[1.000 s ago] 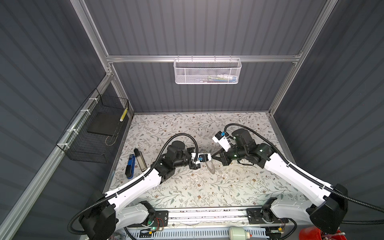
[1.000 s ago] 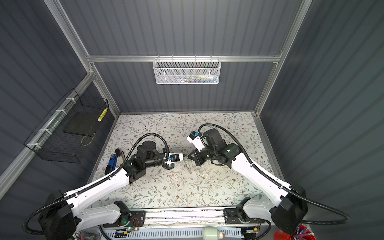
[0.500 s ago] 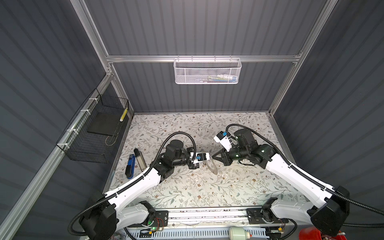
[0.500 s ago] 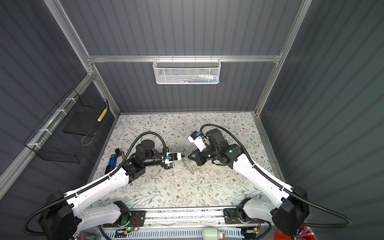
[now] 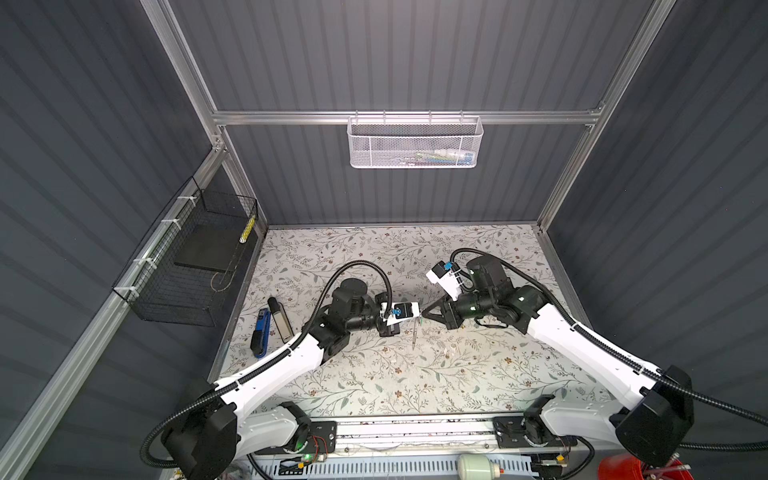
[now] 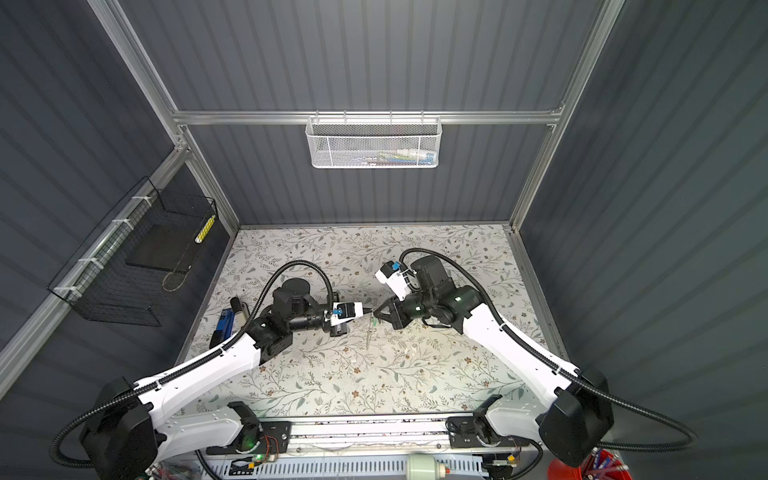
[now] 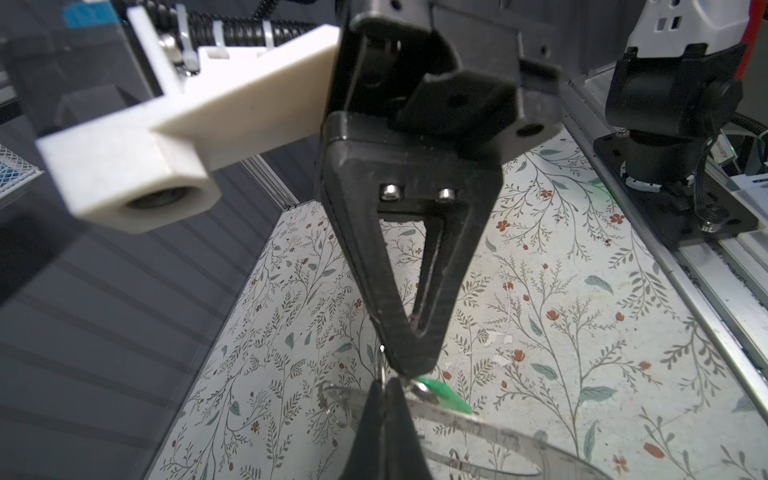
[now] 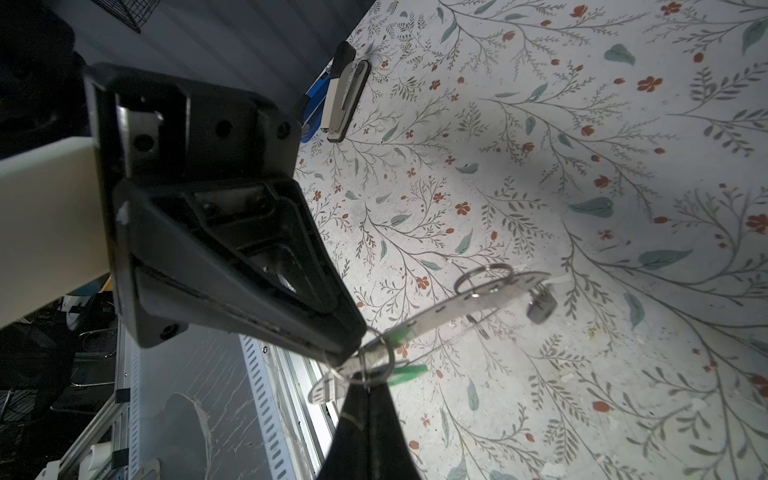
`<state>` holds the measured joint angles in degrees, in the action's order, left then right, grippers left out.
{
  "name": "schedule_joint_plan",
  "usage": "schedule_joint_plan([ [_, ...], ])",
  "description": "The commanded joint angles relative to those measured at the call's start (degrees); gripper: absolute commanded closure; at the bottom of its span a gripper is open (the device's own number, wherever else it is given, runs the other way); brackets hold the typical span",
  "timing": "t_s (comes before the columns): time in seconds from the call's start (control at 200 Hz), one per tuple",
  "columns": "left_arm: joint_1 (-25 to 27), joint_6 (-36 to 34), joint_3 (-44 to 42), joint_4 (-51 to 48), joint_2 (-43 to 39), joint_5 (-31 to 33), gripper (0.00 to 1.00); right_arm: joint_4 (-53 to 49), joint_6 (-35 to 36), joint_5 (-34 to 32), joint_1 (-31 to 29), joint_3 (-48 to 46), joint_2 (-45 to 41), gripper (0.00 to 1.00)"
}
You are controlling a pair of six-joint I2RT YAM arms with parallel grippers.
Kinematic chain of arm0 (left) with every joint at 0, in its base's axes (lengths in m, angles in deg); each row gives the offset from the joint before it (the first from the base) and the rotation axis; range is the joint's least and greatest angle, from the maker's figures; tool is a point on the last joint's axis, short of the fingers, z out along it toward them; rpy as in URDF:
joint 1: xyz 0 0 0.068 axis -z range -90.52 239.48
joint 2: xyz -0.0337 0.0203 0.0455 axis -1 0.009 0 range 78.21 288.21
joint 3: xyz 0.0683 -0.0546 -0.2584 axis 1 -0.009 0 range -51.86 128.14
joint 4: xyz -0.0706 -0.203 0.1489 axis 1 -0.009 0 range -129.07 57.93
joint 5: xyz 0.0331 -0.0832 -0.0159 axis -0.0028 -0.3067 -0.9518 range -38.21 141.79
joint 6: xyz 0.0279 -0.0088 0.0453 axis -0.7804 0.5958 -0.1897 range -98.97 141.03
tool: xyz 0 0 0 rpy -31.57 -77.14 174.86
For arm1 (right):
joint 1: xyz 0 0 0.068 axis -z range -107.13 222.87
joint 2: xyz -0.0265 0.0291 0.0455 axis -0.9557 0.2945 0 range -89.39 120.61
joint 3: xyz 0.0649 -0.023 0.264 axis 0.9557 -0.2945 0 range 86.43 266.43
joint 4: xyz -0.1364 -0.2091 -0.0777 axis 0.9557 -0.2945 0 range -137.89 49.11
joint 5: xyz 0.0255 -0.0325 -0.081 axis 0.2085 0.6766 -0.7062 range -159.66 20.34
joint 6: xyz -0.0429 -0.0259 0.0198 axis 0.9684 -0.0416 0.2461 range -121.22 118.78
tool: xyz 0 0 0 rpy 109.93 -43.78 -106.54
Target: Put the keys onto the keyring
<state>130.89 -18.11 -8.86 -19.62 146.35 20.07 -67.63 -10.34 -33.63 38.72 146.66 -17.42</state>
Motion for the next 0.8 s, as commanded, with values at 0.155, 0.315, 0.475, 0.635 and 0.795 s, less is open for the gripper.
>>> schedule_joint_plan([
  [0.155, -0.56, 2.22, 0.64, 6.95, -2.17, -6.87, 1.0, -2.37, -1.24, -4.16, 3.64, -2.49, -0.11, 1.0],
  [0.315, -0.57, 2.09, 0.59, 6.75, -2.14, -6.95, 1.0, -1.32, -1.69, -3.83, 4.02, -2.71, -1.03, 1.0],
  [0.475, -0.63, 2.61, 0.63, 7.42, -2.17, -7.14, 1.0, -2.48, -1.63, -1.95, 4.1, -2.18, 0.58, 1.0],
  [0.635, -0.63, 3.34, 0.5, 8.53, -1.63, -8.23, 1.0, -0.26, -1.07, 2.46, 4.09, -2.09, 0.79, 1.0],
  [0.795, -0.72, 3.4, 0.32, 8.73, -1.23, -9.04, 1.0, -0.81, 0.45, 2.67, 4.12, -1.51, -0.18, 1.0],
])
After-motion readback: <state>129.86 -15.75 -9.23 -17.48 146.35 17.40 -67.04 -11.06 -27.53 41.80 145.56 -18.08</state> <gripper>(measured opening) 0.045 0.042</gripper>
